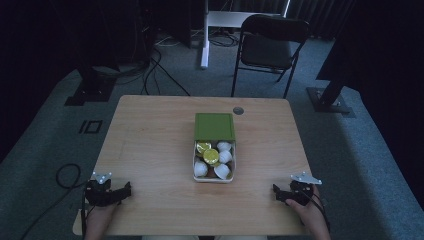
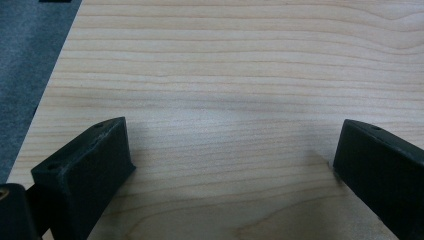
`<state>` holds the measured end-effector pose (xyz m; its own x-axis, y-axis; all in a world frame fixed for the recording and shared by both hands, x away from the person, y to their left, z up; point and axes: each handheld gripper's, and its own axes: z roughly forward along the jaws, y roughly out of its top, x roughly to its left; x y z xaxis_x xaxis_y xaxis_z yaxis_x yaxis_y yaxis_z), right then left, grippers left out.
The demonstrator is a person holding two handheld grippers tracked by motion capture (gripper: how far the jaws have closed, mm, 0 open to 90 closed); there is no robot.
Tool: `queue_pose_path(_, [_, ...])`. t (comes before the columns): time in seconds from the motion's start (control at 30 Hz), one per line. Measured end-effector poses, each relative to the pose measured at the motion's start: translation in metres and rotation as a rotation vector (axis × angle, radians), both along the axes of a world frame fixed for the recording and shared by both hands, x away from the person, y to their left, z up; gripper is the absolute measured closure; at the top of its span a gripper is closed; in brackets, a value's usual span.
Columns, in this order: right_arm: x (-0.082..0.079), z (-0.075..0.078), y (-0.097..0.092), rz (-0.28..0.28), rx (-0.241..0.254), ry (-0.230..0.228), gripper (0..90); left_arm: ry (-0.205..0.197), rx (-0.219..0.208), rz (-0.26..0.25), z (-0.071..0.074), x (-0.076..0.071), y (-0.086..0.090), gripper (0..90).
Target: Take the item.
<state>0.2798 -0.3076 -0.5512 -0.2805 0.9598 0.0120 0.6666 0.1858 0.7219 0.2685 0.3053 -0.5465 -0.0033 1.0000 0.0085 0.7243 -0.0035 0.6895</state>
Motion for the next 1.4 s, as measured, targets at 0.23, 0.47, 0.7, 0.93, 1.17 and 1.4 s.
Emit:
queue_pose_path(0.23, [0.000,0.000,0.000,0.000,0.000,-0.001,10.8,0.001,0.000,0.000,0.000,0.000,0.000,2.1])
queue_pose_path(0.47, [0.000,0.000,0.000,0.002,-0.001,-0.001,10.5,0.001,0.000,0.000,0.000,0.000,0.000,2.1])
queue_pose_path(0.7, [0.000,0.000,0.001,0.049,-0.001,-0.002,10.4,0.000,0.000,0.000,0.000,0.000,0.000,2.1])
queue_pose_path(0.93, [0.000,0.002,0.003,0.032,0.009,0.000,10.3,0.001,0.000,0.000,0.000,0.000,0.000,2.1])
queue_pose_path(1.17, [0.001,0.018,0.002,0.018,0.020,-0.043,10.3,0.001,0.000,0.000,0.000,0.000,0.000,2.1])
queue_pose_path(1.4, [0.004,0.031,0.005,0.017,0.041,-0.066,10.3,0.000,0.000,0.000,0.000,0.000,0.000,2.1])
